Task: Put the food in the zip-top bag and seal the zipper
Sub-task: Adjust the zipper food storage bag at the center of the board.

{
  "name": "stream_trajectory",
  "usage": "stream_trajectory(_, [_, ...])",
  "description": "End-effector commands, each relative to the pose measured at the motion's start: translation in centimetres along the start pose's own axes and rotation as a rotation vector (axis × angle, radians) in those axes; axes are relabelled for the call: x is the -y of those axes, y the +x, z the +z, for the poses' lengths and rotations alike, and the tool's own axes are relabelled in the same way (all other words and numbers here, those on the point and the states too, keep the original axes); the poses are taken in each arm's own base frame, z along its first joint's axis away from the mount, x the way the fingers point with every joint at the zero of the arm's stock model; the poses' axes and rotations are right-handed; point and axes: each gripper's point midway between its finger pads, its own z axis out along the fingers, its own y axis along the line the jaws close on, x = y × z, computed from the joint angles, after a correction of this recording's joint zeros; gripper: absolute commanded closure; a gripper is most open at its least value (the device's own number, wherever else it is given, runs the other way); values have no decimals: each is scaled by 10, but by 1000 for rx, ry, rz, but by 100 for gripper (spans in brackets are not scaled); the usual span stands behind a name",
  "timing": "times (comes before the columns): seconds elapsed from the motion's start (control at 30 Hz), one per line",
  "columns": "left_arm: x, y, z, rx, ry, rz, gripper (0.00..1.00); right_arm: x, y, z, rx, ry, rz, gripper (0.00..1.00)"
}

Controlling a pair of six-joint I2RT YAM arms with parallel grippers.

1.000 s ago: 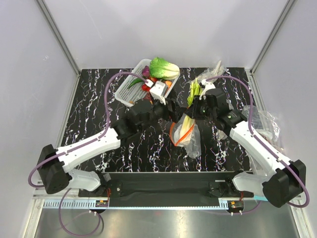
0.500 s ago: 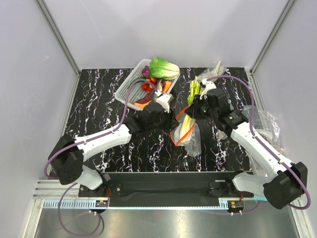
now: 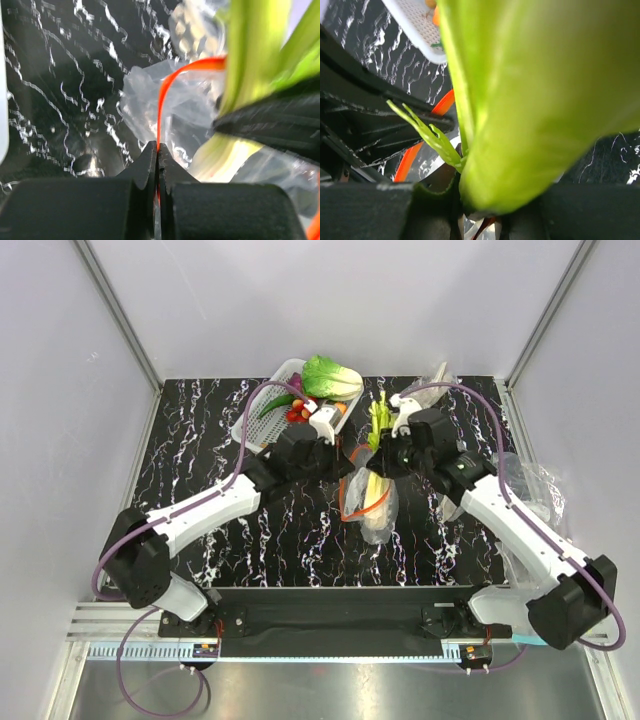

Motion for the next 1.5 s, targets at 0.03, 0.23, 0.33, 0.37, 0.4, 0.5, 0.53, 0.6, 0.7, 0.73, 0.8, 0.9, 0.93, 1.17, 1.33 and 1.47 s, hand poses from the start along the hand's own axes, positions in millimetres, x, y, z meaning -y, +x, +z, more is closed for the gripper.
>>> stream_trajectory(0.03, [27, -33, -8, 87, 95, 14, 100, -20, 7, 6, -67, 26, -109, 69])
stream_trajectory(0.23, [20, -25, -4, 100, 90, -2, 100, -16, 12, 10, -65, 59, -70, 22])
stream_trajectory(0.33, [17, -25, -5, 113, 80, -8, 100, -16, 14, 7, -75, 67, -50, 17])
stream_trajectory(0.37, [15, -25, -5, 114, 75, -9, 100, -15, 16, 5, -88, 75, -42, 17])
stream_trajectory(0.4, [15, -25, -6, 112, 75, -9, 100, -16, 15, 3, -88, 76, -34, 17])
stream_trajectory(0.5, [13, -24, -5, 111, 67, -10, 100, -16, 17, -2, -104, 87, -14, 17])
stream_trajectory(0.53, [12, -25, -5, 114, 62, -8, 100, -13, 17, -4, -104, 110, -11, 15])
stream_trajectory(0.6, [11, -26, -6, 113, 55, -5, 100, -6, 16, -12, -108, 157, 3, 15])
stream_trajectory(0.7, [10, -25, -8, 114, 47, -1, 100, 0, 15, -27, -98, 198, 6, 14])
stream_trajectory(0.73, [8, -25, -7, 114, 43, 2, 100, 1, 14, -30, -93, 208, 8, 13])
stream_trajectory(0.8, [6, -25, -7, 113, 37, 11, 100, 1, 9, -41, -75, 215, 14, 13])
stream_trajectory(0.9, [2, -25, -7, 108, 26, 7, 100, 4, 8, -50, -83, 242, 26, 12])
stream_trajectory(0.93, [3, -26, -8, 110, 27, 7, 100, 7, 13, -52, -105, 263, 29, 12])
stream_trajectory(1.17, [5, -33, -14, 125, 30, 11, 100, 11, 19, -56, -144, 289, 43, 27])
stream_trajectory(1.33, [8, -34, -16, 126, 39, 15, 100, 16, 18, -44, -146, 318, 28, 32])
stream_trajectory(1.47, [8, -34, -17, 122, 39, 14, 100, 15, 4, -33, -105, 325, 25, 38])
